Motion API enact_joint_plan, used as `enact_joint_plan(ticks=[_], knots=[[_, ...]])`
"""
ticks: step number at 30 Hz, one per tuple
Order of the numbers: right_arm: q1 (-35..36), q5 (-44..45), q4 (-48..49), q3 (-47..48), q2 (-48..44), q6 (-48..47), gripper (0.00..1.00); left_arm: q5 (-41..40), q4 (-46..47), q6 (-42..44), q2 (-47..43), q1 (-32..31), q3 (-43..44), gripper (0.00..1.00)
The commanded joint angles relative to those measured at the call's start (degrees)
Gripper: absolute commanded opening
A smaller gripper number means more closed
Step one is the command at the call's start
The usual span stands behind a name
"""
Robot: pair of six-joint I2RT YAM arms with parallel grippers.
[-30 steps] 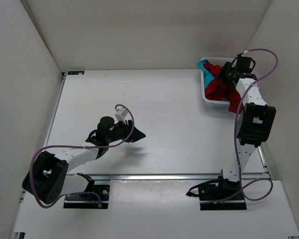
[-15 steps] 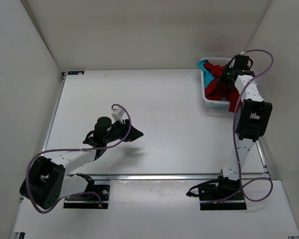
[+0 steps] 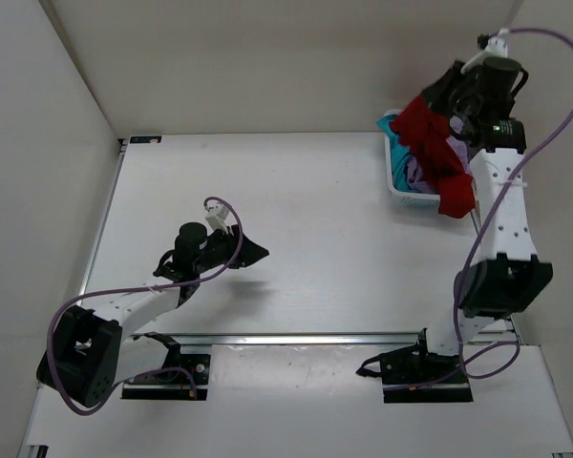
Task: Fold and stack the t-shirts
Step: Move the tshirt to the center of the board
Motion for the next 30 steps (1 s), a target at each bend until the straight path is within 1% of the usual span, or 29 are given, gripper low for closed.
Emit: enact_joint_plan(ticks=[1, 2, 3, 4, 5, 6, 7, 8, 10, 11, 12, 13, 14, 15, 18, 19, 20, 21, 22, 23, 24, 26, 28, 30], knots=[[9.67, -2.24, 2.52, 11.82, -9.16, -4.11, 0.0, 0.29, 0.15, -1.82, -1.07, 1.15, 1.7, 0.46], [11.19, -4.76, 2.33, 14.8, -10.29, -4.21, 0.0, -0.15, 0.14, -2.16, -1.5, 0.89, 1.87, 0.47], [13.82, -7.75, 4.25, 15.79, -11.87, -4.47, 0.0, -0.07, 0.32, -2.6, -1.5, 1.5, 1.7, 0.47], [16.37, -8.73, 5.31, 16.15, -12.76, -4.12, 0.0, -0.06, 0.4, -2.95, -1.5, 1.77, 1.26, 0.47], [17.17, -10.75, 7.32, 16.32, -13.98, -3.34, 0.0, 0.2, 0.49, -3.57, -1.76, 2.73, 0.82, 0.47], [18.05, -14.68, 10.04, 16.76, -14.61, -1.24, 0.0, 0.37, 0.84, -4.53, -2.03, 3.61, 0.56, 0.47], [17.54, -16.81, 12.94, 16.94, -15.05, 1.65, 0.0, 0.46, 1.11, -5.06, -2.64, 4.92, 0.38, 0.48], [17.1, -21.53, 14.53, 16.68, -15.83, 3.16, 0.0, 0.72, 1.02, -5.15, -3.26, 5.54, -0.32, 0.48], [14.21, -27.09, 22.42, 15.02, -15.84, 10.52, 0.0, 0.9, 0.85, -6.03, -4.49, 8.09, -1.29, 0.5], [12.98, -31.72, 24.63, 14.83, -15.76, 12.99, 0.0, 0.99, 0.84, -6.03, -5.28, 8.45, -1.38, 0.51], [11.31, -35.77, 30.4, 13.35, -15.15, 18.15, 0.0, 0.56, 0.5, -5.95, -6.5, 9.23, -1.82, 0.52], [10.16, -38.77, 34.72, 11.34, -14.62, 22.38, 0.0, 0.55, 0.41, -6.21, -6.43, 9.94, -2.34, 0.55], [9.8, -40.8, 37.72, 9.05, -14.7, 23.64, 0.0, 0.29, 0.41, -6.65, -7.12, 10.47, -2.78, 0.58], [9.8, -41.35, 38.19, 7.55, -14.53, 23.48, 0.01, -0.32, 0.49, -6.56, -8.09, 10.3, -2.79, 0.6], [8.66, -42.49, 40.72, -5.17, -15.49, 22.42, 0.0, -1.38, 0.14, -6.83, -9.32, 10.82, -4.45, 0.67], [7.96, -43.71, 44.74, -12.25, -15.93, 24.34, 0.0, -1.91, -0.12, -7.09, -9.85, 10.91, -4.98, 0.68], [7.43, -44.51, 47.39, -16.24, -16.28, 25.66, 0.0, -1.82, -0.3, -6.65, -9.68, 10.65, -5.42, 0.69], [6.64, -45.21, 52.9, -23.15, -16.46, 27.59, 0.0, -2.08, -0.38, -6.48, -9.68, 10.47, -5.68, 0.7], [6.37, -44.87, 55.57, -28.79, -16.2, 28.91, 0.0, -2.43, -0.82, -5.6, -9.42, 9.69, -5.95, 0.71], [6.37, -44.34, 55.59, -32.68, -15.41, 28.93, 0.0, -3.22, -1.7, -4.72, -9.15, 8.11, -6.39, 0.71], [5.15, -43.99, 55.25, -34.2, -14.97, 27.79, 0.0, -3.49, -2.75, -3.93, -8.63, 6.53, -6.74, 0.71], [4.35, -43.55, 53.32, -38.33, -13.65, 26.13, 0.0, -7.08, -5.91, -1.3, -8.45, 4.42, -7.35, 0.73], [4.0, -41.01, 50.43, -40.44, -12.77, 23.76, 0.0, -11.03, -8.37, 0.64, -9.85, 3.44, -8.05, 0.77], [3.91, -39.25, 48.57, -41.5, -12.85, 22.16, 0.0, -12.27, -10.14, 3.18, -11.78, 3.7, -8.24, 0.78]])
